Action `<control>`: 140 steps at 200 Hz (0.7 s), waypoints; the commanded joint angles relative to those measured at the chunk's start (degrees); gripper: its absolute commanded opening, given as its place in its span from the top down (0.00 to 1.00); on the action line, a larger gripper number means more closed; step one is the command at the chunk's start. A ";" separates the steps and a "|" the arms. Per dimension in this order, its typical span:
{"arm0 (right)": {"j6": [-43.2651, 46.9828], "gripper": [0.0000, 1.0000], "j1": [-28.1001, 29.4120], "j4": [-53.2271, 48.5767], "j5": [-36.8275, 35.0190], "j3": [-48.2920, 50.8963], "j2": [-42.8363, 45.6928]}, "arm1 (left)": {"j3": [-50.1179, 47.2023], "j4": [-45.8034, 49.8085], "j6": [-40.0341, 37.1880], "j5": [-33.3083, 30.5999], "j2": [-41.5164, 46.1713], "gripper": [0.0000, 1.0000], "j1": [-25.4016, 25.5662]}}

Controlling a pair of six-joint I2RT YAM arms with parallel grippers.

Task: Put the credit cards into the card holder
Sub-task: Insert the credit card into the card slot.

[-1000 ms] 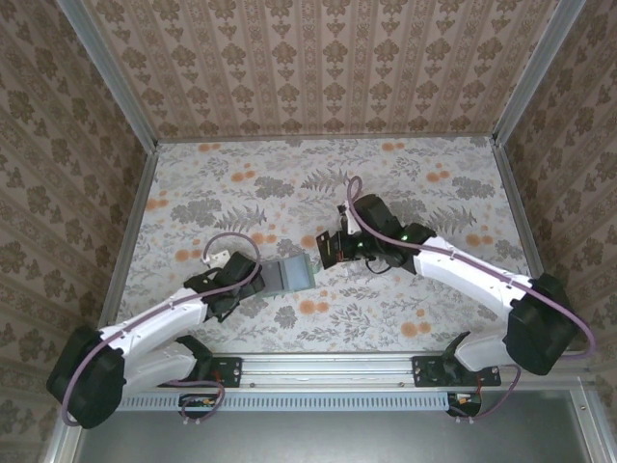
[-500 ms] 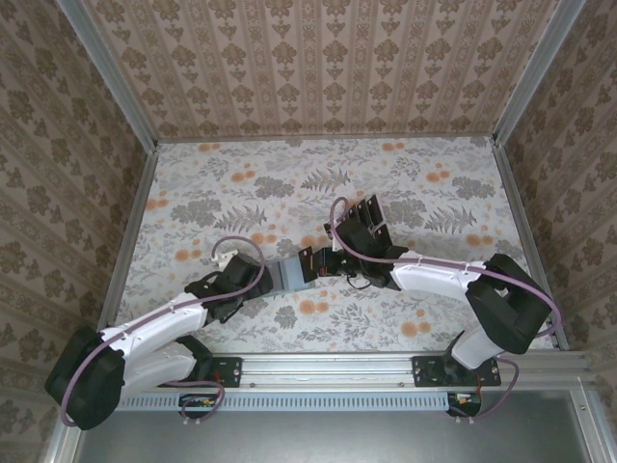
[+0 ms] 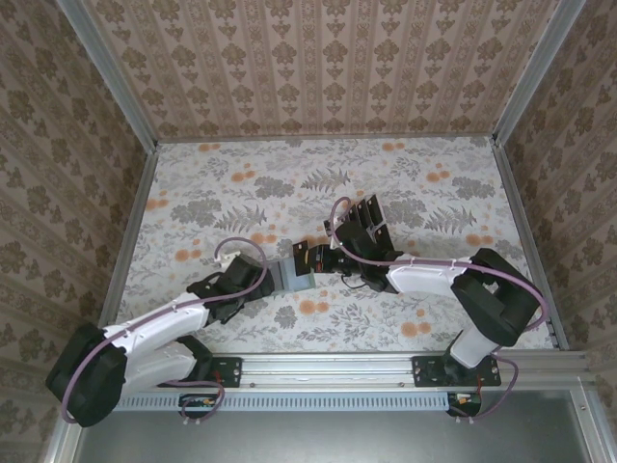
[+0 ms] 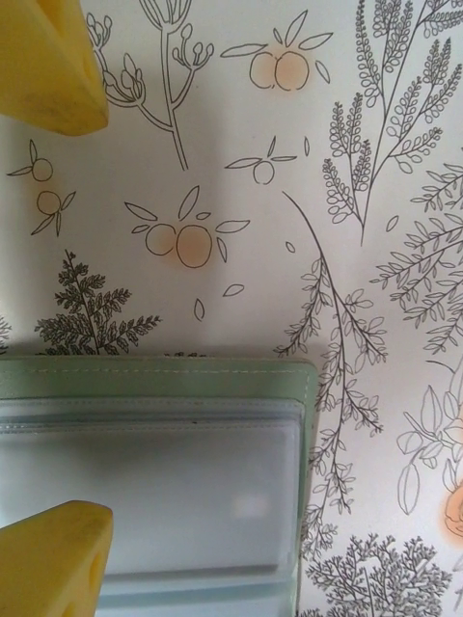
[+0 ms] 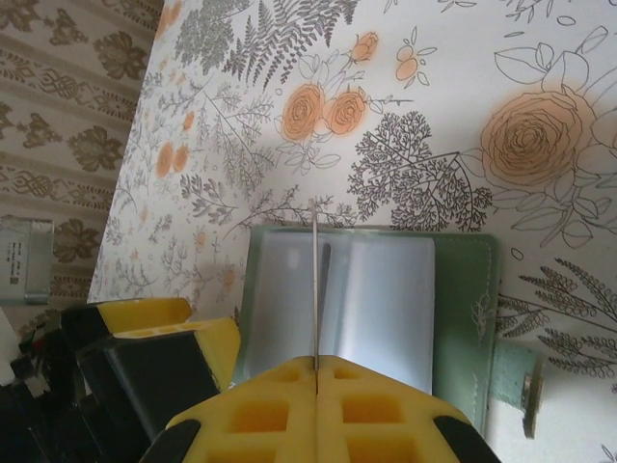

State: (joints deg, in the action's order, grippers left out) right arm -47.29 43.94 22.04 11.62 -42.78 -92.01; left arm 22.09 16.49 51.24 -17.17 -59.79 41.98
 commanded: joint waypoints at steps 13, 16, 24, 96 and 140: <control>-2.78 1.00 0.65 6.48 -0.62 1.04 -2.53 | -0.09 1.13 -1.61 -1.03 -1.58 0.00 0.66; -2.87 1.00 0.69 6.67 -0.57 1.04 -2.72 | -0.17 1.04 -1.65 -1.07 -1.72 0.00 0.73; -2.98 1.00 0.93 7.03 -0.54 1.04 -3.19 | -0.24 0.80 -1.76 -1.03 -2.19 0.00 0.74; -3.75 1.00 1.95 13.37 -0.43 2.43 -6.49 | -0.60 5.73 2.24 -3.62 -4.19 0.00 1.01; -4.74 1.00 2.24 18.09 -0.45 3.22 -8.88 | -0.64 7.26 3.67 -4.32 -4.45 0.00 1.17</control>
State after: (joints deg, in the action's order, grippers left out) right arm -51.05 45.65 34.98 11.57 -40.34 -99.48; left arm 22.09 18.55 52.73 -19.70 -63.40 42.78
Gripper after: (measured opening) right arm 0.065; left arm 0.997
